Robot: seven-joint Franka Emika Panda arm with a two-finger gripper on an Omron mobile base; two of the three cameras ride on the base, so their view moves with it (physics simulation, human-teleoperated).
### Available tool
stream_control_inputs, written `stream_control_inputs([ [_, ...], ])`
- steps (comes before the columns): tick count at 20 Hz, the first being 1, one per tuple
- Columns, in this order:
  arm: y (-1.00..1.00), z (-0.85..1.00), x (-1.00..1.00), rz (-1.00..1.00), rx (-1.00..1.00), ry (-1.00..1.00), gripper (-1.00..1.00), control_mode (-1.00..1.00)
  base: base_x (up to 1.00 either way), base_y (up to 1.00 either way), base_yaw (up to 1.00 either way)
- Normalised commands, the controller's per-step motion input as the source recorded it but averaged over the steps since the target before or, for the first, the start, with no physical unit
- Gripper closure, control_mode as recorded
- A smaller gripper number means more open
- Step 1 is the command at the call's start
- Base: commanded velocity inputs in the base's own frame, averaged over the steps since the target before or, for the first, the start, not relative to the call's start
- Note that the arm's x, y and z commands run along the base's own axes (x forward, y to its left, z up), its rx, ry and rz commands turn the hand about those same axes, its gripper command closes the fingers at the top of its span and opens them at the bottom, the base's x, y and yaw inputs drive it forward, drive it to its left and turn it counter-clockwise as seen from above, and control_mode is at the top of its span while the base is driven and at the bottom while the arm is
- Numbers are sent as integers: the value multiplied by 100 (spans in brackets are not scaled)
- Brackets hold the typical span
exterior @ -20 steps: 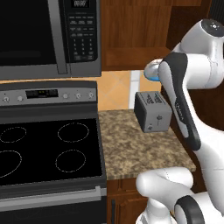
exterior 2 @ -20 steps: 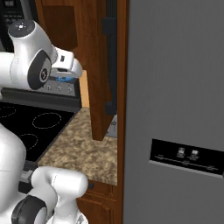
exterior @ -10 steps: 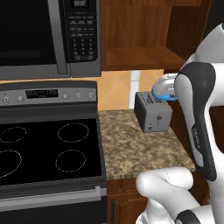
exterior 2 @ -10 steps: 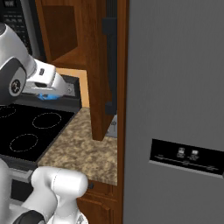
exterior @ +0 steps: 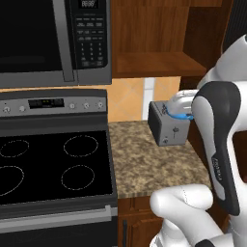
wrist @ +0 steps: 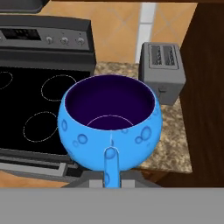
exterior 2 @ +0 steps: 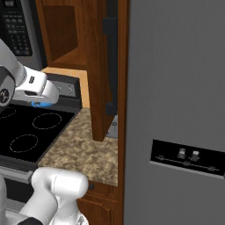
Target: Gather all objects into one cabinet and sort the glasses and bowls to opposite sides.
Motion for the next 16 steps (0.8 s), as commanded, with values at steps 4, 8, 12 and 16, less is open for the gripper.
stream_control_inputs([
  [4,0,0,0,0,0,1,100,-100,0,0,0],
  [8,0,0,0,0,0,0,100,100,-2,1,0],
  [12,0,0,0,0,0,0,100,100,-68,33,0],
  [16,0,0,0,0,0,0,100,100,-100,94,20],
])
